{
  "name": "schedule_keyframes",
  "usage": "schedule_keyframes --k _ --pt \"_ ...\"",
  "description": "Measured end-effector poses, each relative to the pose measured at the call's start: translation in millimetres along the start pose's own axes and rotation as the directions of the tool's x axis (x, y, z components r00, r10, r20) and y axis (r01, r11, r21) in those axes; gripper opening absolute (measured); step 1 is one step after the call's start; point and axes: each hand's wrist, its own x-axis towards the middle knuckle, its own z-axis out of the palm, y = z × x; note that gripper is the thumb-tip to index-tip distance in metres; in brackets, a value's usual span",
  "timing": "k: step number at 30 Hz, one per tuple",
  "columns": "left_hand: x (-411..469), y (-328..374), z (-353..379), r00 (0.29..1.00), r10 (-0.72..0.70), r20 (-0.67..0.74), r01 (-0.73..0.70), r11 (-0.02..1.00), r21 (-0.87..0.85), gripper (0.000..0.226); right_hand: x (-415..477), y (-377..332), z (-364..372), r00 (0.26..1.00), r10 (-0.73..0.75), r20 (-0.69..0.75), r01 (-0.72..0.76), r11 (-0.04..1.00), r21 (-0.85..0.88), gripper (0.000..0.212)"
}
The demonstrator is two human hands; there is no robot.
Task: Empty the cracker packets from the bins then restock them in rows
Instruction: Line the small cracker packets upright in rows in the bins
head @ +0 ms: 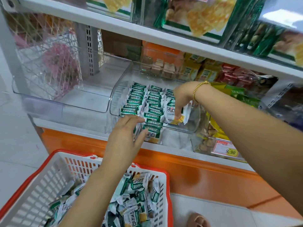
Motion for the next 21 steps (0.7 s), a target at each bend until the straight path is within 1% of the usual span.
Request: schedule_keyframes --k 2,5,8,11,12,16,19,21 --pt "-0.3 -1.9 -0.1 1.0 0.015 0.006 -0.015 1.0 -0.02 0.027 -1.5 0.5 -4.6 0.998 0.012 0.062 -0.013 1.0 0.019 0.051" --pt "-0.3 -4.9 -0.6 1.0 0.019 0.009 -0.019 0.999 -0.034 0.027 -9.8 3.1 -11.7 0.997 0.027 0.074 -0.029 0.999 0.028 0.06" --pt "-0.8 -5.6 -0.2 1.0 0.019 0.009 -0.018 0.999 -0.036 0.027 -11.9 -4.4 -12.4 0.996 0.06 0.071 -0.058 0.998 -0.031 0.068" --pt "-1.1 -5.6 -1.0 1.0 0.019 0.02 -0.018 0.999 -0.032 0.027 -2.4 -17.9 -2.5 0.997 0.04 0.063 -0.032 0.993 -0.115 0.073" --pt "-0.8 -5.5 -2.0 1.0 0.018 0.024 -0.017 0.999 -0.043 0.027 1.5 -19.6 2.2 0.998 0.033 0.05 -0.026 0.992 -0.125 0.075" --pt "-0.6 -5.9 -3.5 0.999 0.01 0.031 -0.007 0.996 -0.088 0.019 10.9 -10.9 22.5 1.0 -0.016 0.014 0.016 0.998 -0.061 0.087" --pt "-1.8 -5.3 -1.3 1.0 -0.007 0.024 0.009 0.995 -0.101 0.017 11.3 -6.6 39.2 0.996 -0.075 -0.056 0.073 0.997 -0.034 0.081" --pt "-0.8 -4.5 -0.9 0.999 -0.023 0.022 0.025 0.994 -0.107 0.016 13.9 -9.9 51.0 0.989 -0.094 -0.112 0.085 0.993 -0.079 0.077"
